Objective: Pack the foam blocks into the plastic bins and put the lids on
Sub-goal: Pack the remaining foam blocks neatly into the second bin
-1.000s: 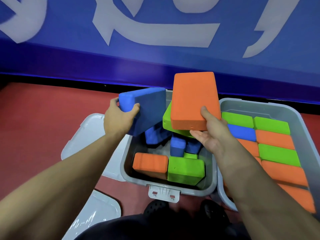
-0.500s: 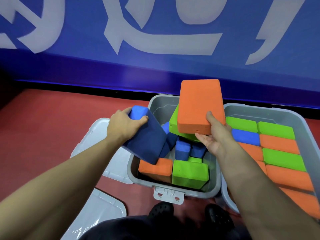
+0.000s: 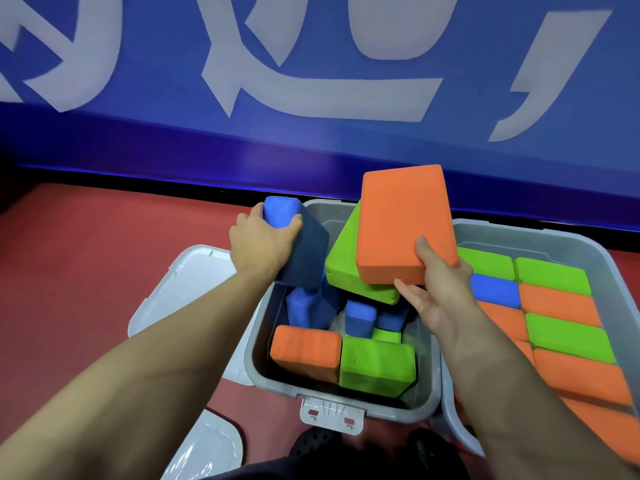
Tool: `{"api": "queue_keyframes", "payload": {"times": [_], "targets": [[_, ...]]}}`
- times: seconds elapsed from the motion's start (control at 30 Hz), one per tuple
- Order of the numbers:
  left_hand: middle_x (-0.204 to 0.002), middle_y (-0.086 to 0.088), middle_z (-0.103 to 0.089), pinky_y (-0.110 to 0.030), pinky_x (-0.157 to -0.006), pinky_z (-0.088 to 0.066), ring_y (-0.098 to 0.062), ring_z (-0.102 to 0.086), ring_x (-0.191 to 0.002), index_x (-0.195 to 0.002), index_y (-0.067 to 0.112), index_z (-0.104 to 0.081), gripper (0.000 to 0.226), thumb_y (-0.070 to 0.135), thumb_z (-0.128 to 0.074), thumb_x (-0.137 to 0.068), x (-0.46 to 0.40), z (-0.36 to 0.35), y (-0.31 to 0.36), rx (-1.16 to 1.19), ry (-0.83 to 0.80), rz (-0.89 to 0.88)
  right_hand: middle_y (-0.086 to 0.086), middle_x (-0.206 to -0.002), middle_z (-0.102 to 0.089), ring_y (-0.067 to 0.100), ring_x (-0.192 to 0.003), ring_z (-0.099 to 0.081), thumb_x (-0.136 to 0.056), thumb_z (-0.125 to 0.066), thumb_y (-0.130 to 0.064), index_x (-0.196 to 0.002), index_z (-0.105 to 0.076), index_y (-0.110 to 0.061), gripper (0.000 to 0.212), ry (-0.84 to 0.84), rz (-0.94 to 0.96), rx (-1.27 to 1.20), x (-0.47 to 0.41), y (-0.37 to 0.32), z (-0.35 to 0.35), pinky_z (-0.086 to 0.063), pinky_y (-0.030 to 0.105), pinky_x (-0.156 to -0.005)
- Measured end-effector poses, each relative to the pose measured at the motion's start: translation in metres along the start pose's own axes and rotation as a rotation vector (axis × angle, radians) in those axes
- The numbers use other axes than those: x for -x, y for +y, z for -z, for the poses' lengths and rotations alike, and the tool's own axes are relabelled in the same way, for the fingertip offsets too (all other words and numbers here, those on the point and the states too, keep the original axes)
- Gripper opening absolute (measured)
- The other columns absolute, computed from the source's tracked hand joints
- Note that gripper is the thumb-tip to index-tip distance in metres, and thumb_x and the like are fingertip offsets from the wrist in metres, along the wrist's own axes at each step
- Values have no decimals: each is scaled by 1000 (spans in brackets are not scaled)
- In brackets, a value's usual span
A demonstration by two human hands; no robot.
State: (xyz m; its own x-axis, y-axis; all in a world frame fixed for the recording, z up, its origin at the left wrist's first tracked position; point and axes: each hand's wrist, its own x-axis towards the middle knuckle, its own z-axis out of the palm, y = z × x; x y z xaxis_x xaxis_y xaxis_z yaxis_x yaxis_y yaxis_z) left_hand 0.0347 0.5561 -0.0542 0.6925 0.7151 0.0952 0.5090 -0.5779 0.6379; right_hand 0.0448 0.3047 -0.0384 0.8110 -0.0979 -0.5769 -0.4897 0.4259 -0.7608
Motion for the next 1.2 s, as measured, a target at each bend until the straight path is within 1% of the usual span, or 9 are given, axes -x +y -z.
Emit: {"api": "queue_keyframes", "payload": {"times": [0.13, 0.23, 0.43, 0.57, 0.7, 0.8, 0.87, 1.03, 1.2], "targets": [[-131, -8, -59, -41, -99, -43, -32, -53, -122, -144, 23, -49, 81, 61, -73, -77, -17, -19, 4, 62, -60, -117, 2, -129, -58, 34, -94, -68, -86, -79, -35, -138, -36, -29, 68, -19, -1, 2, -5, 2, -1, -60, 41, -75], [-135, -7, -60, -40, -98, -44, -31, -55, -125, -145, 19, -47, 82, 59, -74, -78, -32, -36, 6, 46, -150, -140, 1, -130, -59, 35, -100, -67, -85, -80, -35, -139, -36, -29, 70, -18, -4, -5, -8, 4, 0, -59, 40, -72], [-137, -12, -40, -39, -93, -44, -40, -60, -111, -139, 14, -44, 68, 45, -74, -86, -45, -70, 8, 19, -217, -62, 7, -131, -58, 35, -102, -65, -85, -80, -34, -140, -37, -25, 71, -13, -42, -63, -15, 1, 6, -58, 48, -91], [-143, -7, -53, -30, -100, -39, -27, -54, -128, -148, 13, -40, 73, 31, -77, -87, -59, -73, 2, 224, -261, -78, 5, -129, -62, 34, -102, -68, -84, -80, -36, -141, -39, -26, 71, -39, -25, -49, -19, -3, 7, -58, 48, -91], [-148, -8, -50, -28, -107, -34, -24, -47, -137, -147, 10, -44, 64, 19, -72, -91, -49, -65, -22, 219, -264, -155, 5, -129, -62, 35, -101, -68, -84, -81, -36, -142, -38, -26, 73, -50, -33, -42, -15, -2, 4, -59, 47, -89], [-120, -8, -61, -33, -95, -45, -25, -60, -113, -129, 11, -55, 49, 25, -76, -87, -26, -70, -53, 183, -209, -47, 5, -131, -59, 36, -103, -66, -84, -80, -36, -140, -37, -26, 71, -42, -43, -39, -10, 1, 0, -59, 46, -87], [-108, -4, -64, -32, -87, -46, -26, -62, -106, -125, 10, -57, 51, 31, -80, -84, -8, -77, -74, 88, -359, 39, 5, -131, -59, 35, -103, -66, -84, -80, -36, -139, -38, -26, 70, -44, -46, -30, -6, 5, -3, -60, 45, -84], [-132, -13, -59, -36, -94, -46, -32, -57, -121, -137, 5, -48, 80, 44, -85, -77, 17, -107, -103, -223, -644, 54, 4, -127, -60, 32, -100, -67, -85, -80, -37, -138, -39, -27, 68, -72, -62, 2, -4, 13, -9, -60, 45, -86], [-128, -16, -58, -40, -90, -47, -34, -58, -117, -122, 6, -48, 76, 44, -88, -71, 28, -134, -114, -298, -654, 64, 5, -127, -60, 32, -99, -68, -84, -80, -40, -137, -40, -28, 68, -69, -76, 28, -8, 18, -13, -61, 45, -86]]}}
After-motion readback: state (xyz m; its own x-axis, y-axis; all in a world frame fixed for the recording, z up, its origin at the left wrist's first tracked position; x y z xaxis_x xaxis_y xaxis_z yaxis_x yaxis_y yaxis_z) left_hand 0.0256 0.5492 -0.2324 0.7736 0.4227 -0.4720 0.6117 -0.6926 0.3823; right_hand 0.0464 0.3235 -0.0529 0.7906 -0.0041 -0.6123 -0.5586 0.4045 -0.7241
